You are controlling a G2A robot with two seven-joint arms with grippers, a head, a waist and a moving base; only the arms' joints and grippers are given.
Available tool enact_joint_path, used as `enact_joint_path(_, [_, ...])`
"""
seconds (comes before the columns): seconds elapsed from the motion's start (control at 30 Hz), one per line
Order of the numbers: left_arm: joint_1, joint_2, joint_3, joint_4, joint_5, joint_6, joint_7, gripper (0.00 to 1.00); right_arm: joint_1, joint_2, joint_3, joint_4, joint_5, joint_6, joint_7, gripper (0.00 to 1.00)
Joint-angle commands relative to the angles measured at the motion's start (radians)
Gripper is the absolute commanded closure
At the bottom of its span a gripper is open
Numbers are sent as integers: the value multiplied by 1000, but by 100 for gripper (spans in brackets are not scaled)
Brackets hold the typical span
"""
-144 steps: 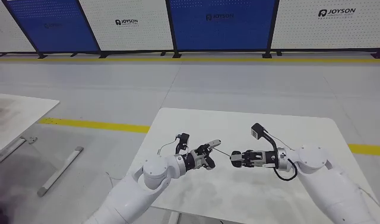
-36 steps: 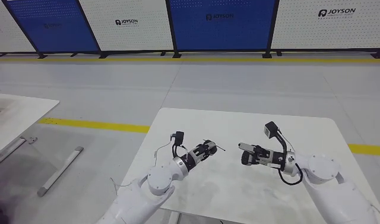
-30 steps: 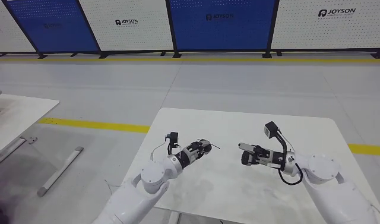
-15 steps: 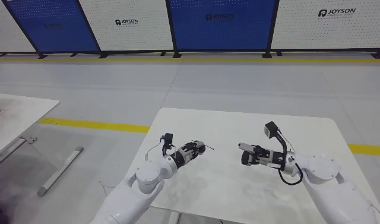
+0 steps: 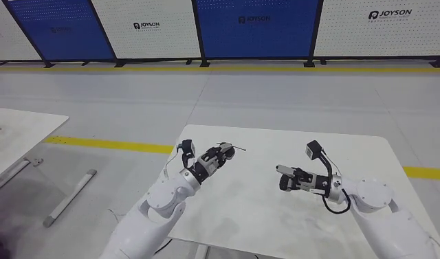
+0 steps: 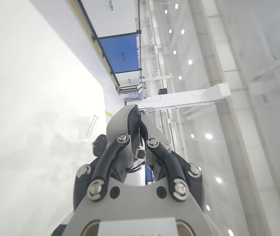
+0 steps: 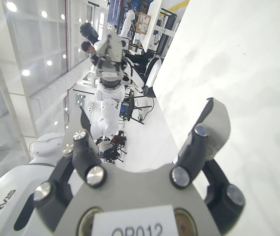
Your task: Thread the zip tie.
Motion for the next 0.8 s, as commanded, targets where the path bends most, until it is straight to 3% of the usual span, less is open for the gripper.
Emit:
enact_joint_path(0.0, [14, 0, -23, -45, -16, -24, 3, 100, 0, 0, 0, 0, 0, 0, 0, 0])
enact_joint_path(0.13, [59, 2, -79, -129, -58, -75, -6, 100, 0, 0, 0, 0, 0, 0, 0, 0])
enact_joint_path(0.23, [85, 7, -106, -157, 16, -75, -14, 100, 0, 0, 0, 0, 0, 0, 0, 0])
enact_joint_path(0.67, [88, 7, -106, -158, 24, -73, -11, 100, 0, 0, 0, 0, 0, 0, 0, 0])
enact_joint_path(0.77, [78, 6, -86, -129, 71, -33, -17, 100, 0, 0, 0, 0, 0, 0, 0, 0])
